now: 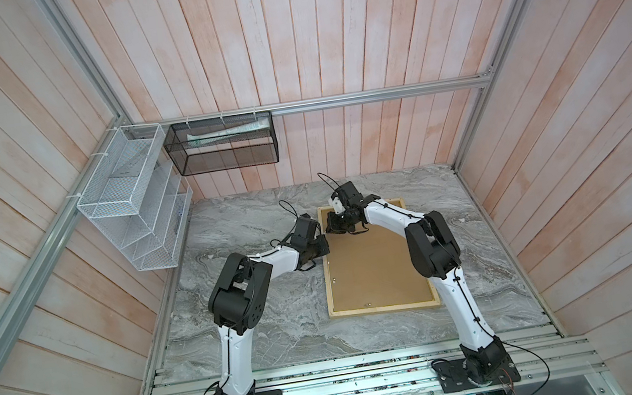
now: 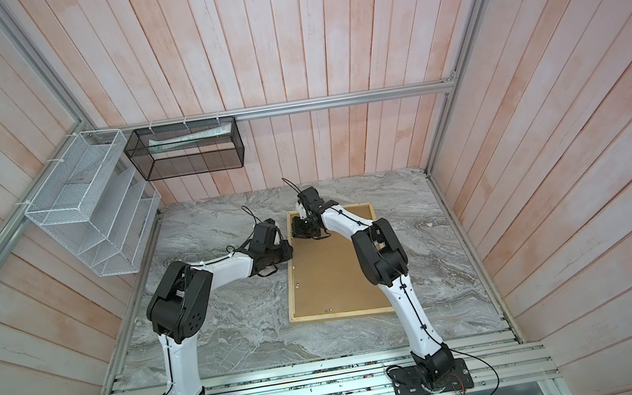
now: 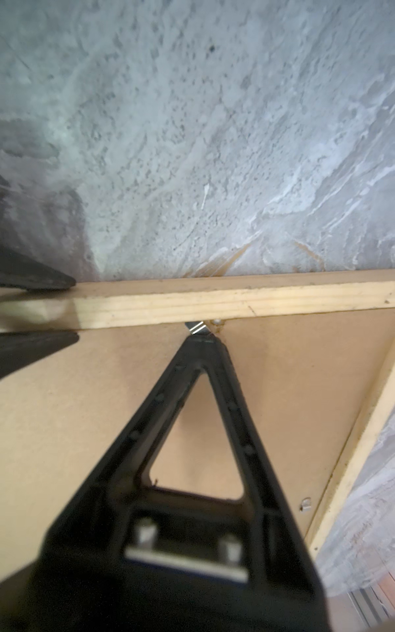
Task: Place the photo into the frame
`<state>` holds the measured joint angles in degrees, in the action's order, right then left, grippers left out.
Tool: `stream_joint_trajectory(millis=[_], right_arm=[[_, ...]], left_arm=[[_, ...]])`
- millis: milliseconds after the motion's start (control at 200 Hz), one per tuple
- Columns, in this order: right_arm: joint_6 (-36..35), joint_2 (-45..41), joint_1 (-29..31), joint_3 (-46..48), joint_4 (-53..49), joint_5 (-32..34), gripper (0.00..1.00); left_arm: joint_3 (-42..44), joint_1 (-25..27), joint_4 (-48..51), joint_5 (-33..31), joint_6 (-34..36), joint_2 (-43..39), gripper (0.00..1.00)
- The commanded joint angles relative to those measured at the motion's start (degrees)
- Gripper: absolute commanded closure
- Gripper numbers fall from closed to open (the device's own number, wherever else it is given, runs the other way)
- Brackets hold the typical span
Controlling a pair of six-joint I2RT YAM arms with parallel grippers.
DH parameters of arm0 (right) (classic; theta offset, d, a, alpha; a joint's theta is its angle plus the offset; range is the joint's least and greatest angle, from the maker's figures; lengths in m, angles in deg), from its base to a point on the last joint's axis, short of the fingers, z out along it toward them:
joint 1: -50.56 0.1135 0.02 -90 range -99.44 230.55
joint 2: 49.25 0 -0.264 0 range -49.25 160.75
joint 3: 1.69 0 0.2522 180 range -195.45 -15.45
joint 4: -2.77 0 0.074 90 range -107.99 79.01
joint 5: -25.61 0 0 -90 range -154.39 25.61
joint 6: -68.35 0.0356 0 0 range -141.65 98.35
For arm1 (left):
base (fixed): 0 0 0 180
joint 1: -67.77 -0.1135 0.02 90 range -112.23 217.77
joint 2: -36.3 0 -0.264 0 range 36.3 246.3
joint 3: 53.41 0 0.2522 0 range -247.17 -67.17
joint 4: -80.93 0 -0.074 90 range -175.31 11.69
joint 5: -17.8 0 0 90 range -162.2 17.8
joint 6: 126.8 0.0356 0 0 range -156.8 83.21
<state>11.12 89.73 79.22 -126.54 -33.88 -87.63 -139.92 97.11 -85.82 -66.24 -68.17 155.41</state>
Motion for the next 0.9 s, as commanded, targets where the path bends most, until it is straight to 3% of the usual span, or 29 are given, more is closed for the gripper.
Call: stream_joint_trajectory(millis=[0, 290, 610, 895], right_arm=[[7.6, 5.4, 3.7, 6.5, 7.6, -4.8, 0.95], [5.7, 3.4, 2.3, 9.0, 8.6, -5.9, 0.95], [-0.2, 0.5, 4.0, 11.0, 2.4, 0.7, 0.94], [5.7, 3.3, 3.8, 7.9, 6.9, 0.6, 0.94]], left_arm=[[2.8, 1.8, 0.1, 2.7, -1.0, 0.2, 0.78], [5.0, 0.1, 0.4, 0.6, -2.2, -1.5, 0.81], [5.7, -1.7, 0.7, 0.7, -1.6, -2.4, 0.81], [5.7, -0.9, 0.1, 5.4, 0.5, -1.8, 0.81]])
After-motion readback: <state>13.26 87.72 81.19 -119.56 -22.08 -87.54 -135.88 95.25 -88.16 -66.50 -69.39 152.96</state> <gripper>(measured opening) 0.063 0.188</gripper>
